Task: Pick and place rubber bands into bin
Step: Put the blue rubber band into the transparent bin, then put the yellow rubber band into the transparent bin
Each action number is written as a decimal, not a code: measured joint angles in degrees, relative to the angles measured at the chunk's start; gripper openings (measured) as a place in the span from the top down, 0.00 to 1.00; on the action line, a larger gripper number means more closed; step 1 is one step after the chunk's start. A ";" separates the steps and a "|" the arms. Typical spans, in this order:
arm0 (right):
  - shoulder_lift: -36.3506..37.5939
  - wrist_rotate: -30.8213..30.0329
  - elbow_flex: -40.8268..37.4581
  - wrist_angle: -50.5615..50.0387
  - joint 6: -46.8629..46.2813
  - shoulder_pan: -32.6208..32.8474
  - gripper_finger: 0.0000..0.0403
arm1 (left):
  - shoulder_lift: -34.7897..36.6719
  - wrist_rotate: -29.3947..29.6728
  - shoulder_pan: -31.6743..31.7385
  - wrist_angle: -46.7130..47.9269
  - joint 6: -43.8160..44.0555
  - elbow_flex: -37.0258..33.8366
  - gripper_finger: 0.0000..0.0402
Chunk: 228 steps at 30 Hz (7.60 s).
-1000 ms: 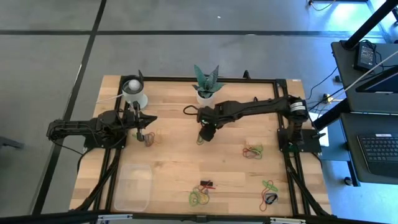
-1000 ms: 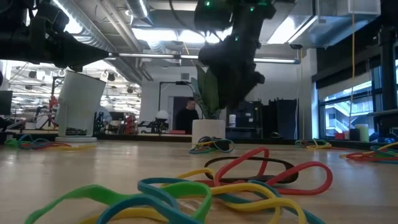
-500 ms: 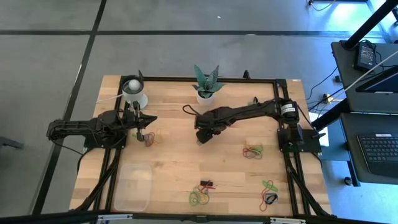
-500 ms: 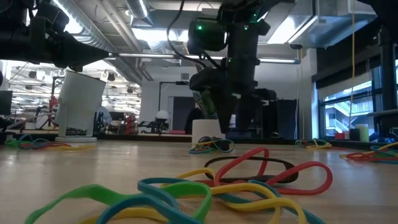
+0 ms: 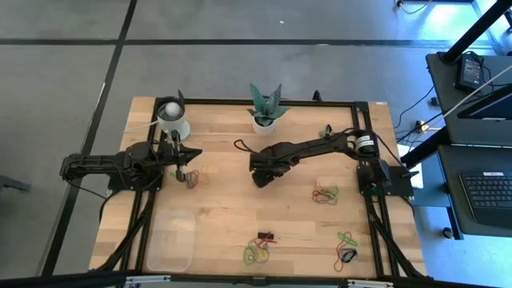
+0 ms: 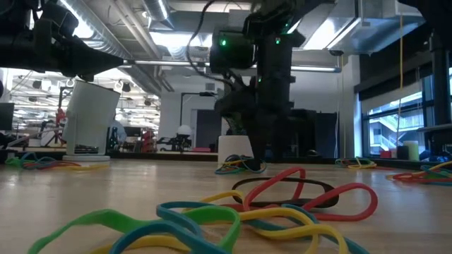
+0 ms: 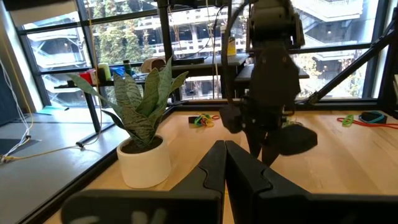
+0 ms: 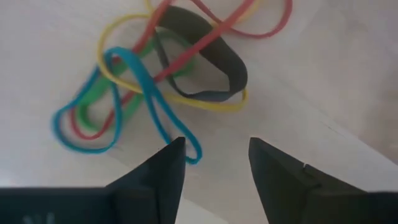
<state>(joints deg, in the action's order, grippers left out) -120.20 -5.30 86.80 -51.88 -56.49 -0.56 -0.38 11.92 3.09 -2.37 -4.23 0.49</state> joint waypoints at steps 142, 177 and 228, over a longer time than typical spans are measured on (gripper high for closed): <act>-33.43 5.35 48.11 55.19 27.45 17.00 0.51 | -0.15 0.00 0.02 -0.04 0.00 0.00 0.99; -4.19 22.05 28.57 -3.97 63.45 4.19 0.99 | -0.13 0.00 0.01 -0.04 0.00 0.00 0.99; 57.42 0.01 -34.93 6.20 22.30 -0.46 0.99 | -0.14 1.84 0.00 -0.87 0.36 0.00 0.99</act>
<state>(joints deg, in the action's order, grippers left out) -62.79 -5.30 51.87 -45.68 -34.19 -1.02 -0.52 13.76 3.09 -3.25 -3.87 0.49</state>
